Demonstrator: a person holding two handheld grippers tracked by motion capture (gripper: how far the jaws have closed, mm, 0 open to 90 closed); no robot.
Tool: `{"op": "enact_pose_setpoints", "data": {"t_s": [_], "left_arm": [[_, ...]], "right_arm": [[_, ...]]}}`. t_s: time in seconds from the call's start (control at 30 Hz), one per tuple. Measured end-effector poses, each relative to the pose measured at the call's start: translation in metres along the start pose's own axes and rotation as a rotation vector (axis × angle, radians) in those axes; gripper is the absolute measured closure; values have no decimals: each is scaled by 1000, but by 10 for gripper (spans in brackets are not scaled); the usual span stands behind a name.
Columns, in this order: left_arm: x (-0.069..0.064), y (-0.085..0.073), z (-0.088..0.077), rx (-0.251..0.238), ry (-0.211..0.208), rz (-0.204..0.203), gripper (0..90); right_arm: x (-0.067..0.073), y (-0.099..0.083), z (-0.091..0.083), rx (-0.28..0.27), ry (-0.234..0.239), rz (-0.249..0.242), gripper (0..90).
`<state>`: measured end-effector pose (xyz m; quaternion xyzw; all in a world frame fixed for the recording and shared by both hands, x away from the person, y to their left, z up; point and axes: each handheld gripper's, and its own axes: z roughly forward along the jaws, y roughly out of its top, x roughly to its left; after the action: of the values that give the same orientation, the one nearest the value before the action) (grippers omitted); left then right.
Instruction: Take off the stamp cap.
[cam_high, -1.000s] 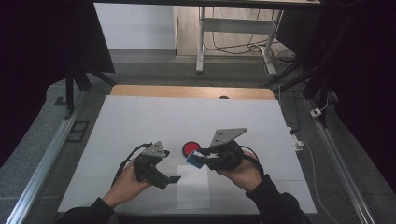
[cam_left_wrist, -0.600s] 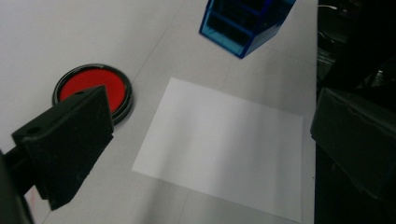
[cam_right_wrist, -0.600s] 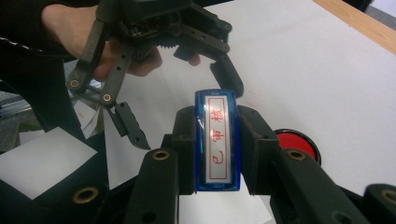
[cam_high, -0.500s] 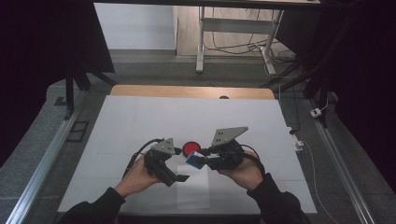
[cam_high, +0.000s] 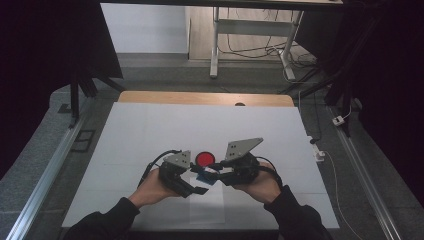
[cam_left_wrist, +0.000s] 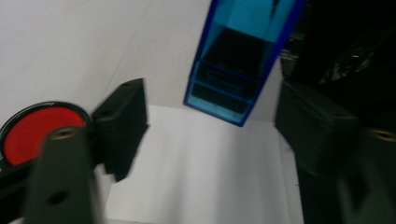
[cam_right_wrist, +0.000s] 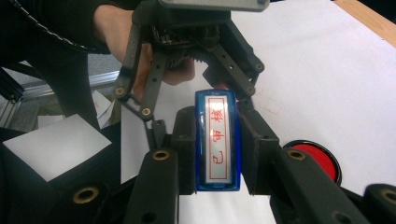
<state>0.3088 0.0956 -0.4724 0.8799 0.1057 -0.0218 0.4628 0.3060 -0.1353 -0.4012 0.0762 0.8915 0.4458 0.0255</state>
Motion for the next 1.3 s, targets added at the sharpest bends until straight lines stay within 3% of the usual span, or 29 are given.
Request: {"op": "enact_pose_setpoints", "data": {"t_s": [0.17,0.37,1.0,1.17,1.3], "left_arm": [[1,-2,-4,-33,-37,5,478],[1,-3,-5,-48,-73,21,601],[3,-3,-11,-100,-143,23,692],[5,-1,-12,-96,-168,-8,695],[6,-1,-12,-78,-164,-36,696]], "right_arm": [[0,0,-1,-18,20,-6,701],[0,0,-2,-29,36,-21,701],[0,0,-6,-64,90,-52,700],[-2,-1,-8,-85,98,-36,701],[-3,-2,-7,-85,93,-36,701]]}}
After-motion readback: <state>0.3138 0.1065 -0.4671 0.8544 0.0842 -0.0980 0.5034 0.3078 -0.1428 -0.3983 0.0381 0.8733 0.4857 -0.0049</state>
